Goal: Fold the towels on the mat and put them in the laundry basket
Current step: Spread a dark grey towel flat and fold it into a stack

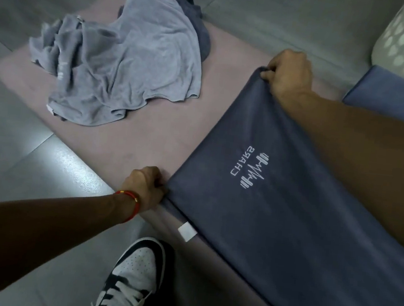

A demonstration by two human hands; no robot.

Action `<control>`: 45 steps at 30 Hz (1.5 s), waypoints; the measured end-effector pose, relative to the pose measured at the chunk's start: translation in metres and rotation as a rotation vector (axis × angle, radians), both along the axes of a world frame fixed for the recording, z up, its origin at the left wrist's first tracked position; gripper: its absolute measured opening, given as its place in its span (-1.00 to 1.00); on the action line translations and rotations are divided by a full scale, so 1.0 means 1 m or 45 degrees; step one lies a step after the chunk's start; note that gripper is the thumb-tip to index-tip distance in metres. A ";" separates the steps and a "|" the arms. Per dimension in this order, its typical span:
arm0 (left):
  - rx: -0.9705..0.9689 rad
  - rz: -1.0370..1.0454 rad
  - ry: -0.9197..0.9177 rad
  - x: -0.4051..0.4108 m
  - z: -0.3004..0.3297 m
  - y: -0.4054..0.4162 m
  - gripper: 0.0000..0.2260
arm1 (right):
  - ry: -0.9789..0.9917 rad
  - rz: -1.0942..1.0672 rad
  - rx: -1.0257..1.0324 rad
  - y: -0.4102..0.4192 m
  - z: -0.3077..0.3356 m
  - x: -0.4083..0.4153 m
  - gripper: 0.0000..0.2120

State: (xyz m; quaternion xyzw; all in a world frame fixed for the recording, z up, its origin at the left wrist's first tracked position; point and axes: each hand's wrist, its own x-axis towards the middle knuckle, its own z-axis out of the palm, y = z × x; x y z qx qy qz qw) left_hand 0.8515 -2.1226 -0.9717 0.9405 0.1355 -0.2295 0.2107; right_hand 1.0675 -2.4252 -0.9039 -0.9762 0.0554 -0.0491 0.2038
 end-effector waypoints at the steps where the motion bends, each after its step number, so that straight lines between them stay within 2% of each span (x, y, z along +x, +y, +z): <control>1: -0.002 0.017 -0.012 0.000 0.001 0.003 -0.85 | 0.000 -0.029 0.075 0.001 -0.005 0.005 -0.76; 5: -0.002 0.060 -0.069 0.005 -0.002 0.016 -0.81 | 0.037 0.016 0.222 0.014 -0.033 0.013 -0.79; 7: -0.005 0.060 -0.083 0.008 -0.004 0.024 -0.78 | 0.183 0.146 0.200 0.025 -0.050 0.010 -0.71; 10: -0.050 0.041 -0.088 0.006 -0.009 0.031 -0.80 | 0.475 0.508 0.055 0.040 -0.078 -0.019 -0.38; 14: 0.003 -0.083 -0.088 0.005 -0.014 0.032 -0.86 | 0.340 0.788 -0.400 0.048 -0.104 -0.086 -0.41; 16: 0.151 -0.244 -0.133 0.004 -0.013 0.025 -0.86 | 0.362 0.842 -0.452 0.042 -0.109 -0.118 -0.42; 18: 0.453 -0.568 -0.321 0.001 -0.008 0.015 -0.78 | 0.417 0.840 -0.457 0.027 -0.114 -0.140 -0.41; 19: 0.533 -0.756 -0.404 0.000 -0.005 0.008 -0.67 | 0.427 0.835 -0.476 0.017 -0.115 -0.148 -0.41; 21: 0.509 -1.121 -0.504 0.003 -0.003 -0.009 -0.48 | 0.401 0.811 -0.529 -0.005 -0.114 -0.164 -0.40; 23: 0.439 -1.340 -0.521 0.012 -0.005 -0.035 -0.42 | 0.426 0.737 -0.528 -0.027 -0.111 -0.180 -0.38; 26: 0.381 -1.446 -0.440 0.024 -0.009 -0.085 -0.43 | 0.555 0.576 -0.500 -0.060 -0.104 -0.214 -0.29; 28: 0.403 -1.546 -0.395 0.032 -0.013 -0.114 -0.41 | 0.629 0.429 -0.479 -0.082 -0.099 -0.245 -0.32; 32: 0.399 -1.771 -0.322 0.039 -0.021 -0.156 -0.37 | 0.779 -0.038 -0.342 -0.118 -0.097 -0.323 -0.34; 34: 0.535 -1.835 -0.184 0.042 -0.031 -0.162 -0.36 | 0.807 -0.228 -0.310 -0.130 -0.099 -0.365 -0.30; 37: 0.716 -1.951 -0.003 0.052 -0.025 -0.165 -0.21 | 0.810 -0.350 -0.295 -0.128 -0.101 -0.417 -0.23; 41: 0.770 -2.000 0.124 0.057 -0.018 -0.168 -0.11 | 0.794 -0.255 -0.235 -0.087 -0.105 -0.457 -0.13; 43: 0.688 -2.013 0.106 0.058 -0.020 -0.165 -0.09 | 0.699 0.053 -0.294 -0.075 -0.103 -0.467 -0.18; 45: 0.485 -2.003 -0.007 0.061 -0.025 -0.153 -0.11 | 0.590 0.416 -0.368 -0.081 -0.099 -0.463 -0.25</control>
